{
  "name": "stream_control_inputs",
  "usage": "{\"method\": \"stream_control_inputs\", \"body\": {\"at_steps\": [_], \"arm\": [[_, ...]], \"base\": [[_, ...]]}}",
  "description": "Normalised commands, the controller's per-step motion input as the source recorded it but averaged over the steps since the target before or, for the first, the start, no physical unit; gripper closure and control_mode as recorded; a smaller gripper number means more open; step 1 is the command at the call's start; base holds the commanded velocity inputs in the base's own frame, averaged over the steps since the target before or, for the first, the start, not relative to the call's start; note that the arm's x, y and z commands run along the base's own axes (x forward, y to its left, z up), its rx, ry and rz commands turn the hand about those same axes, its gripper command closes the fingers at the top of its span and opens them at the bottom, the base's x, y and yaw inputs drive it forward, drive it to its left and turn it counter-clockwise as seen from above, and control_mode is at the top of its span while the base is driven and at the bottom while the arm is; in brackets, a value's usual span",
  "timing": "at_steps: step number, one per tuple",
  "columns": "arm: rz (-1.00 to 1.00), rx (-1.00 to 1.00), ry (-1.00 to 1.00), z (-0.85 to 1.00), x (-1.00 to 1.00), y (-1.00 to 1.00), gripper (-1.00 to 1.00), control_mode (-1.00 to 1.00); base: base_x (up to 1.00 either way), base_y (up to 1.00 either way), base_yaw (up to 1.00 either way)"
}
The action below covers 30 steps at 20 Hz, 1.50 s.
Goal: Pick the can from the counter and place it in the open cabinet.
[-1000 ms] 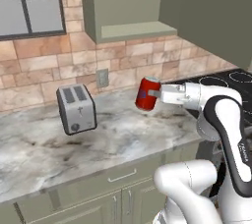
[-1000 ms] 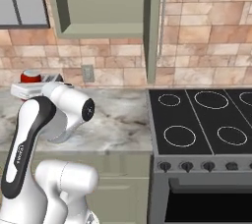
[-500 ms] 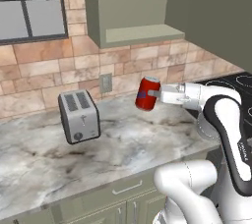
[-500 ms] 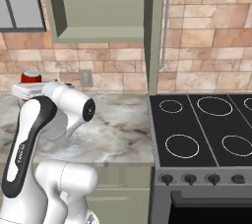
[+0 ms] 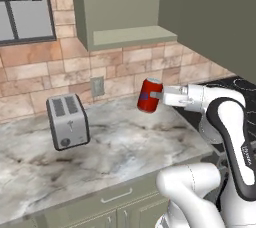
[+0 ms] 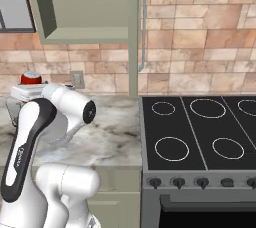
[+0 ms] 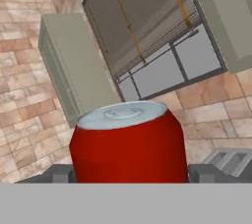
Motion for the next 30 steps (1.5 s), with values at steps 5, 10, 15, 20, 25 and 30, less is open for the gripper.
{"method": "stream_control_inputs", "body": {"at_steps": [5,10,15,20,25,30], "arm": [[0.00,0.00,0.00,0.00,0.00,0.00,1.00,1.00],[0.00,0.00,0.00,0.00,0.00,0.00,1.00,1.00],[0.00,0.00,0.00,0.00,0.00,0.00,1.00,1.00],[0.00,0.00,0.00,0.00,0.00,0.00,1.00,1.00],[0.00,0.00,0.00,0.00,0.00,0.00,1.00,-1.00],[-0.04,0.00,-0.04,0.18,0.00,0.00,1.00,-1.00]], "base": [[0.52,-0.16,0.00],[0.47,0.00,-0.01],[0.42,0.00,-0.06],[0.16,0.00,-0.02],[0.00,0.00,0.00],[0.00,0.00,0.00]]}}
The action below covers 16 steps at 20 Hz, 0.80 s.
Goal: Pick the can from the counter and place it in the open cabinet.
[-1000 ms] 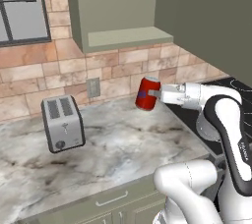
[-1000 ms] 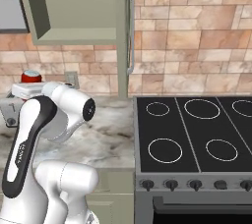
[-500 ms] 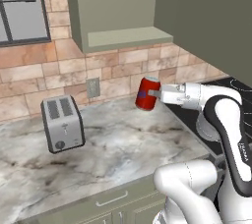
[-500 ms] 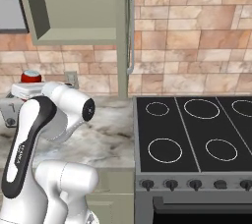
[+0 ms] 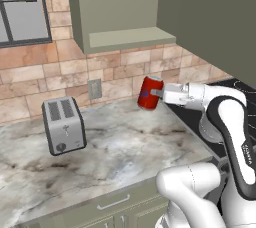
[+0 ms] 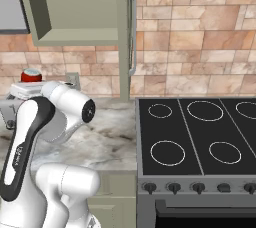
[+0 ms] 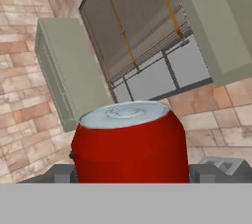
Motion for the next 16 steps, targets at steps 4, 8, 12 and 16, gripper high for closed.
{"method": "stream_control_inputs", "body": {"at_steps": [4,8,12,16], "arm": [[-0.11,0.00,-0.07,0.24,-0.14,0.00,1.00,-1.00],[-0.19,0.00,-0.01,0.16,-0.26,0.00,1.00,-1.00],[-0.24,0.00,0.00,0.27,-0.24,0.00,1.00,-1.00],[-0.32,0.00,0.00,0.57,-0.02,0.00,1.00,-1.00]], "base": [[0.00,0.00,0.00],[0.00,0.00,0.00],[0.00,0.00,0.00],[0.00,0.00,0.00]]}}
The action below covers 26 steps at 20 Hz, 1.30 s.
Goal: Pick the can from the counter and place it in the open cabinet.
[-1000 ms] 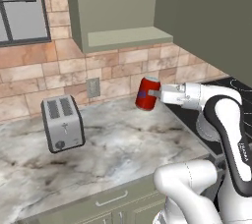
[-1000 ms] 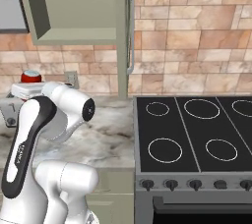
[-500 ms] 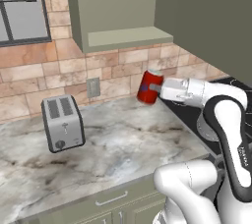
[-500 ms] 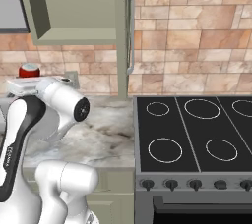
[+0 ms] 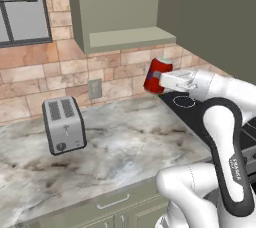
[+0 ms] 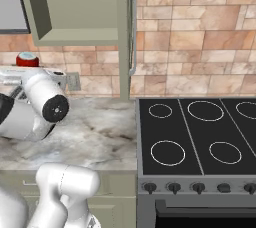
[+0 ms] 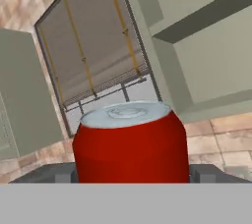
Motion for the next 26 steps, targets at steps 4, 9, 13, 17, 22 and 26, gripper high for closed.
{"method": "stream_control_inputs", "body": {"at_steps": [4,9,13,17,22,26], "arm": [[-0.34,0.00,0.00,0.58,0.00,0.00,1.00,-1.00],[-0.32,0.00,0.00,0.56,0.00,0.00,1.00,-1.00],[-0.24,0.00,0.00,0.38,-0.12,-0.01,1.00,-1.00],[-0.20,0.00,0.00,0.34,-0.13,-0.02,1.00,-1.00],[-0.16,-0.03,0.00,0.26,-0.01,0.00,1.00,-1.00],[-0.09,-0.06,0.00,0.16,0.00,0.00,1.00,-1.00]], "base": [[0.00,0.00,0.00],[0.00,0.00,0.00],[0.00,0.00,0.00],[0.00,0.00,0.00],[0.00,0.00,0.00],[0.00,0.00,0.00]]}}
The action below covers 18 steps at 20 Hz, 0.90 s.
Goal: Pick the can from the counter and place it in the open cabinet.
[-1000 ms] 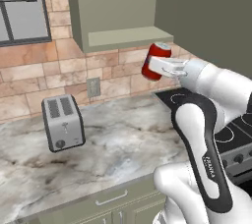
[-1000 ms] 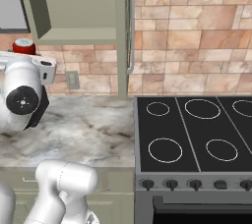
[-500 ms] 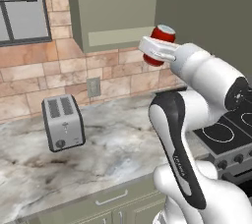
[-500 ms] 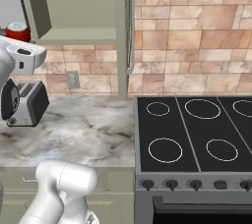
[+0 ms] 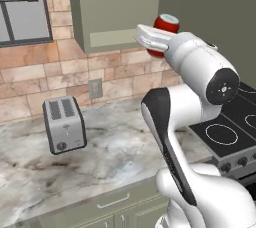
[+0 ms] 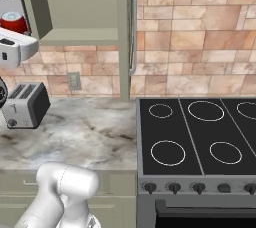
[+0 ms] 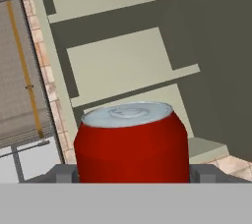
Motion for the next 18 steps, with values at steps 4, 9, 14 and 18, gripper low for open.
{"method": "stream_control_inputs", "body": {"at_steps": [4,9,14,18], "arm": [[0.00,-0.02,-0.01,0.02,0.00,0.00,1.00,-1.00],[0.01,0.00,0.00,0.00,0.05,-0.20,1.00,-1.00],[0.02,0.02,0.00,0.00,0.28,-0.36,1.00,-1.00],[0.00,0.00,0.01,0.00,0.52,-0.19,1.00,-1.00]], "base": [[0.00,0.00,0.00],[0.00,0.00,0.00],[0.00,0.00,0.00],[0.00,0.00,0.00]]}}
